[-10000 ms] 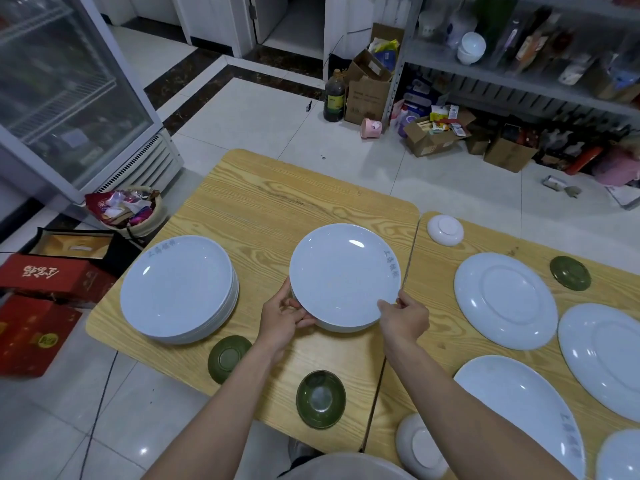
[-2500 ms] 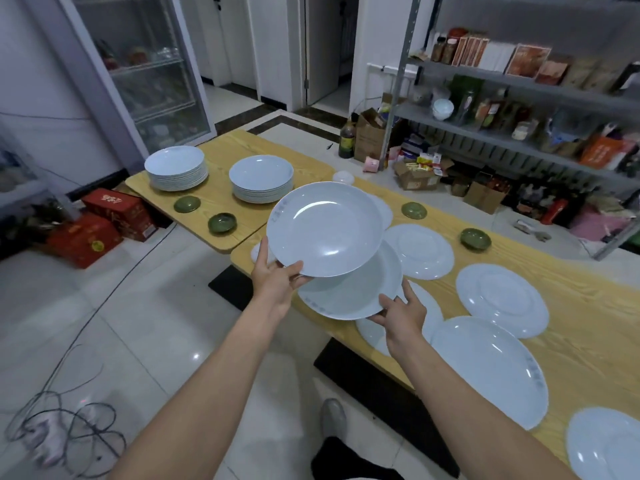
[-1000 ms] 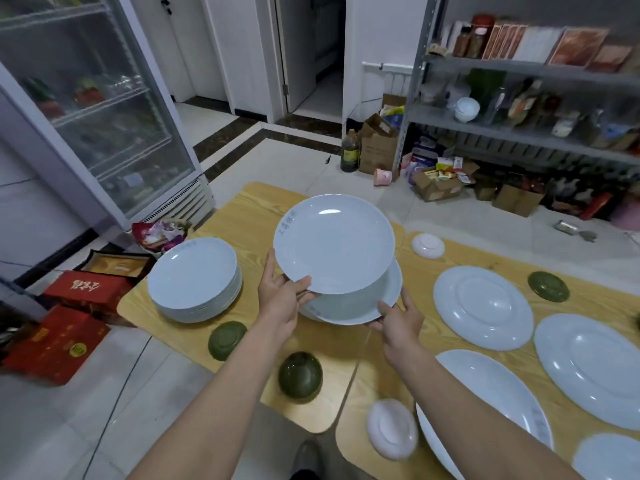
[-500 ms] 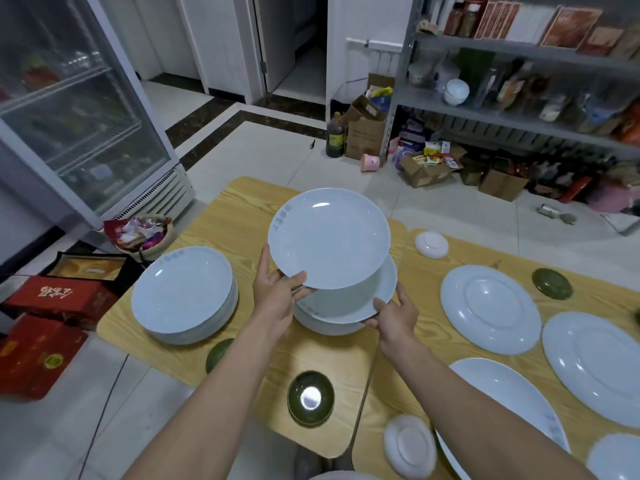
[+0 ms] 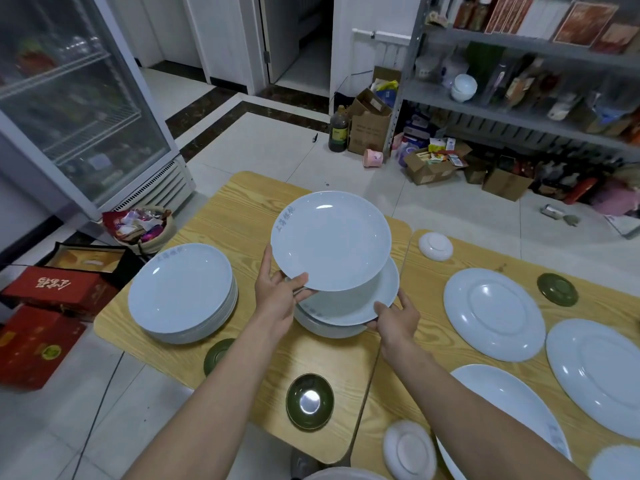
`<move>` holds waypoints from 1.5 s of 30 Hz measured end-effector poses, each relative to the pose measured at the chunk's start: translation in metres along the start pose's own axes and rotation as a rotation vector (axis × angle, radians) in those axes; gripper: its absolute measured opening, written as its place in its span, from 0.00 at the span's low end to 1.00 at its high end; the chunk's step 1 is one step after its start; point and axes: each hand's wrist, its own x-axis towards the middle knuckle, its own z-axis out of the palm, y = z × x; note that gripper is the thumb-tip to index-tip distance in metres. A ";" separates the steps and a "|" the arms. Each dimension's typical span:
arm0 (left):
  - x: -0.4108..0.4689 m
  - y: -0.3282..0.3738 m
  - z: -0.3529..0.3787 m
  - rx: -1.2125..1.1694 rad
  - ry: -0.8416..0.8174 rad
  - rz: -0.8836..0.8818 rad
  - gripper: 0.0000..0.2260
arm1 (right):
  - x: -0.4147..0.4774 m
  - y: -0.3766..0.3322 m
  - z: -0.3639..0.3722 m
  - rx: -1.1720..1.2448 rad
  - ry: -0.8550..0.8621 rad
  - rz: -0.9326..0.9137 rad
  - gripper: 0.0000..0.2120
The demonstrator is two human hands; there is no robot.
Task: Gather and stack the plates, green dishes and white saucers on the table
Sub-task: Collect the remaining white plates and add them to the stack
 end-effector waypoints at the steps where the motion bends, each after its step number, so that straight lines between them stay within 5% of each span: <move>1: 0.000 0.000 0.000 0.000 0.000 -0.003 0.44 | 0.001 0.001 0.000 -0.028 0.022 -0.011 0.31; 16: -0.007 -0.012 -0.002 0.039 0.031 -0.020 0.44 | 0.016 -0.002 0.005 -0.313 0.157 -0.128 0.12; 22: -0.010 -0.017 -0.004 0.054 0.046 -0.036 0.44 | 0.020 0.000 0.001 -0.265 0.132 -0.056 0.14; 27: -0.013 -0.024 -0.005 0.072 0.077 -0.069 0.44 | 0.024 0.007 -0.003 -0.212 0.136 -0.028 0.07; 31: -0.014 -0.030 -0.006 0.077 0.085 -0.096 0.44 | 0.018 0.003 -0.005 -0.194 0.145 -0.107 0.24; 36: -0.014 -0.032 -0.004 0.091 0.077 -0.106 0.45 | 0.013 -0.008 -0.005 -0.125 -0.033 -0.229 0.06; 40: -0.013 -0.034 -0.005 0.133 0.072 -0.082 0.45 | 0.017 -0.008 -0.006 -0.138 -0.071 -0.231 0.13; 45: -0.009 -0.036 -0.009 0.292 0.092 -0.064 0.46 | 0.025 -0.005 -0.011 -0.126 -0.053 -0.164 0.08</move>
